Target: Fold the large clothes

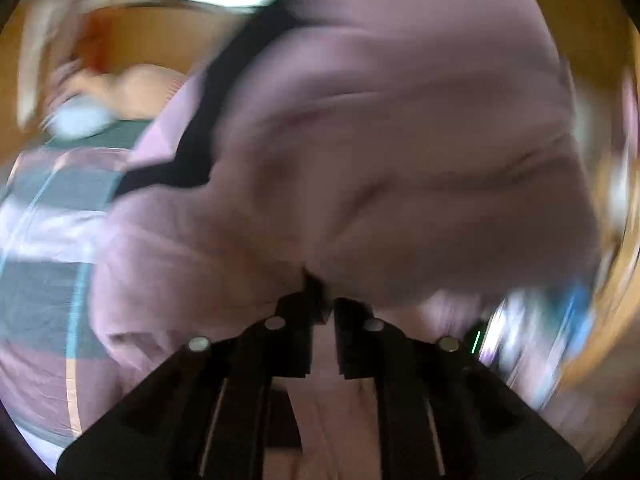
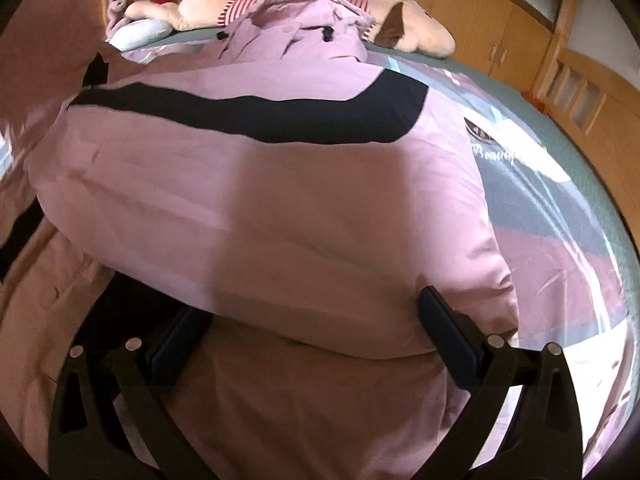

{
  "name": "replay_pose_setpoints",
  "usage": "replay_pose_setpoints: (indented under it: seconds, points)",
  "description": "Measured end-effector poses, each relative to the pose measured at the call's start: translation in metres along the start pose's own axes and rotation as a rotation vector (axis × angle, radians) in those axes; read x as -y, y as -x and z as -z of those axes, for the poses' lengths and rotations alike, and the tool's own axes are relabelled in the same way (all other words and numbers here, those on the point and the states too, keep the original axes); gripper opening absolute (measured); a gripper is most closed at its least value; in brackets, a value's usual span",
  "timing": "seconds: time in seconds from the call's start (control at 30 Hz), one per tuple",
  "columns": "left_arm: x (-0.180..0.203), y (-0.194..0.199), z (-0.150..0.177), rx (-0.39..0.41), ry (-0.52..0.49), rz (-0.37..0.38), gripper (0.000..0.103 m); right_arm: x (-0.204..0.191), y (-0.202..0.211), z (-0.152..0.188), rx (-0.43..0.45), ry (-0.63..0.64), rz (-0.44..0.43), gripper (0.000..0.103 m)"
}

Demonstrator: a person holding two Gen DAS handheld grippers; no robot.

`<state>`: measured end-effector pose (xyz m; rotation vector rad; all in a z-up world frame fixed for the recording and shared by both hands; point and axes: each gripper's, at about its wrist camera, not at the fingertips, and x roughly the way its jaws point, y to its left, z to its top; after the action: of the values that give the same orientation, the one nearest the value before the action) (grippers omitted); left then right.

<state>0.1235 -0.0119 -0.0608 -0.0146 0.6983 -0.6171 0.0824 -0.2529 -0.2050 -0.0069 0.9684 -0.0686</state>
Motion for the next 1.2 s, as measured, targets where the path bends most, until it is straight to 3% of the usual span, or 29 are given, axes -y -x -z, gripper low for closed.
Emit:
replay_pose_setpoints:
  seconds: [0.03, 0.07, 0.13, 0.17, 0.2, 0.33, 0.4, 0.53, 0.57, 0.67, 0.73, 0.8, 0.87, 0.93, 1.03, 1.07, 1.13, 1.2]
  points:
    - [0.034, -0.022, 0.018, -0.088, -0.117, -0.040, 0.013, 0.005, 0.003, -0.002, -0.006, -0.035, -0.019, 0.102]
    - [0.050, -0.031, 0.029, -0.126, -0.182, -0.054, 0.018, 0.016, 0.008, -0.006, -0.017, -0.106, -0.061, 0.102]
    - [0.084, -0.041, 0.059, -0.173, -0.350, -0.082, 0.043, 0.036, 0.017, -0.010, -0.024, -0.236, -0.125, 0.102]
    - [0.091, -0.037, 0.069, -0.151, -0.403, -0.127, 0.068, 0.048, 0.020, -0.010, -0.040, -0.301, -0.125, 0.102]
    - [0.091, -0.030, 0.072, -0.118, -0.414, -0.156, 0.085, 0.057, 0.023, -0.009, -0.030, -0.353, -0.149, 0.102]
    - [0.057, -0.011, 0.061, -0.074, -0.291, -0.149, 0.089, 0.096, 0.034, -0.004, 0.028, -0.614, -0.279, 0.102]
    - [0.022, -0.008, 0.056, -0.072, -0.167, -0.176, 0.090, 0.110, 0.036, 0.001, 0.055, -0.738, -0.423, 0.102]
    - [-0.049, -0.022, 0.053, -0.114, 0.128, -0.219, 0.090, 0.110, 0.029, 0.004, 0.031, -0.846, -0.630, 0.102]
    - [-0.071, -0.025, 0.055, -0.131, 0.240, -0.191, 0.090, 0.108, 0.026, 0.002, 0.023, -0.852, -0.646, 0.102]
    - [-0.112, -0.028, 0.073, -0.160, 0.446, -0.124, 0.090, 0.112, 0.029, 0.004, 0.061, -0.916, -0.625, 0.102]
    - [-0.126, -0.022, 0.078, -0.166, 0.495, -0.150, 0.090, 0.121, 0.031, 0.010, 0.109, -1.001, -0.669, 0.102]
    - [-0.131, -0.019, 0.081, -0.162, 0.505, -0.173, 0.090, 0.121, 0.030, 0.011, 0.105, -1.027, -0.715, 0.102]
    - [-0.132, -0.020, 0.081, -0.164, 0.498, -0.211, 0.090, 0.115, 0.025, 0.005, 0.063, -0.986, -0.729, 0.102]
    - [-0.132, -0.021, 0.084, -0.178, 0.489, -0.226, 0.090, 0.100, 0.019, -0.003, 0.002, -0.898, -0.690, 0.101]
    - [-0.131, -0.025, 0.087, -0.201, 0.461, -0.261, 0.090, 0.080, 0.012, -0.011, -0.031, -0.779, -0.665, 0.059]
    - [-0.132, -0.024, 0.087, -0.208, 0.450, -0.271, 0.090, 0.075, 0.011, -0.013, -0.039, -0.755, -0.668, 0.031]
    - [-0.127, -0.029, 0.087, -0.233, 0.409, -0.314, 0.091, 0.067, 0.016, -0.016, -0.011, -0.707, -0.661, 0.022]
    - [-0.120, -0.036, 0.089, -0.263, 0.351, -0.367, 0.092, 0.057, 0.033, -0.027, 0.055, -0.601, -0.615, 0.021]
